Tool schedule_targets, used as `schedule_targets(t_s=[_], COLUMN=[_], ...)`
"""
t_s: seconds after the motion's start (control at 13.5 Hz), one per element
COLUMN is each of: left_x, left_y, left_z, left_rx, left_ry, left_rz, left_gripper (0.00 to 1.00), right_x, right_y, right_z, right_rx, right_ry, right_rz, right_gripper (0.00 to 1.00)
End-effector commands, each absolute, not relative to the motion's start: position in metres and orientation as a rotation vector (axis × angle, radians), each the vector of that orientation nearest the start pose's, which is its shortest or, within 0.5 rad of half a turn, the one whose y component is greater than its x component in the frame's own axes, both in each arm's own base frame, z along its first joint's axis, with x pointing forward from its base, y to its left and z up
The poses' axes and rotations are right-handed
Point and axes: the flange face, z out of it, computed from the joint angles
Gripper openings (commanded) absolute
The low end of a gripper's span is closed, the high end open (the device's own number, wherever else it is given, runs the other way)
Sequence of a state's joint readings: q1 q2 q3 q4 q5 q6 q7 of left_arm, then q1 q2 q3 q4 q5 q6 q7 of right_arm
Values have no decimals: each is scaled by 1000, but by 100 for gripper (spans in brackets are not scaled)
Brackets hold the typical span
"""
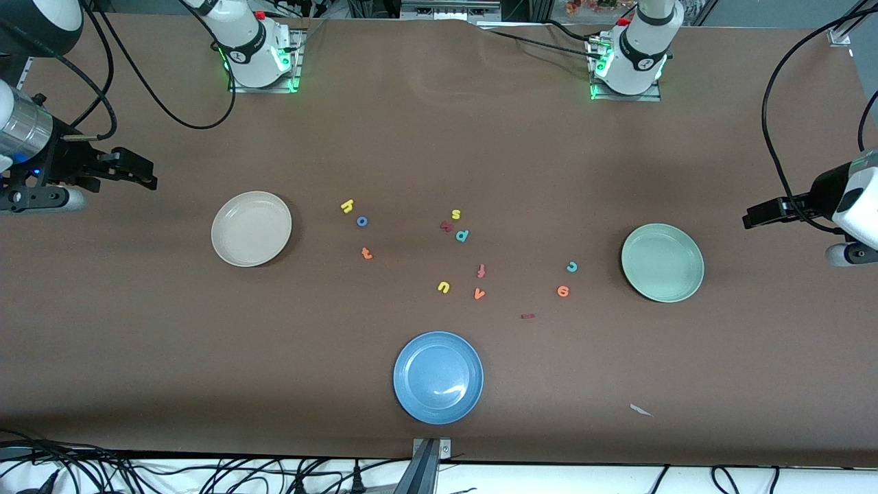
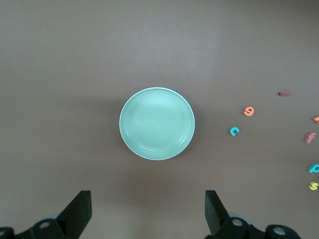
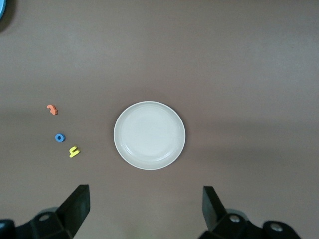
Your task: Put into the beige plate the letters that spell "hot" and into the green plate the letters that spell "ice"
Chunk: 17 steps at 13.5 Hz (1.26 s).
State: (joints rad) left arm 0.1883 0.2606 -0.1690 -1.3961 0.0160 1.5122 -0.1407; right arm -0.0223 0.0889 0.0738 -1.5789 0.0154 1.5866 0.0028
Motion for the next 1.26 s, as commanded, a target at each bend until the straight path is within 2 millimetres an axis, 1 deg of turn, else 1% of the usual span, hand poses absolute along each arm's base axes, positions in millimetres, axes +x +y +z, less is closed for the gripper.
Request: schedule_targets(t_s=[0.0, 0.3, 0.52, 0.89, 1.04, 1.19], left_x=[621, 621, 620, 621, 622, 622], left_y=[30, 31, 30, 31, 31, 32], left_z=[550, 548, 548, 547, 544, 544], left_rx=[-3124, -3126, -3127, -3128, -3128, -3128], left_ry=[-219, -200, -185, -178, -178, -180], left_rz=[211, 216, 218, 220, 228, 225], left_gripper=[100, 100, 100, 100, 100, 100], right_x=[577, 576, 574, 579, 579, 580], right_y=[30, 28, 15, 15, 14, 13], right_z=[582, 584, 584, 582, 581, 578], right_rx=[-3118, -3117, -3105, -3119, -3112, -3109], right_ry=[-50, -64, -22, -19, -16, -13], right_rz=[144, 158, 177, 149, 153, 160], right_gripper=[100, 100, 100, 100, 100, 100])
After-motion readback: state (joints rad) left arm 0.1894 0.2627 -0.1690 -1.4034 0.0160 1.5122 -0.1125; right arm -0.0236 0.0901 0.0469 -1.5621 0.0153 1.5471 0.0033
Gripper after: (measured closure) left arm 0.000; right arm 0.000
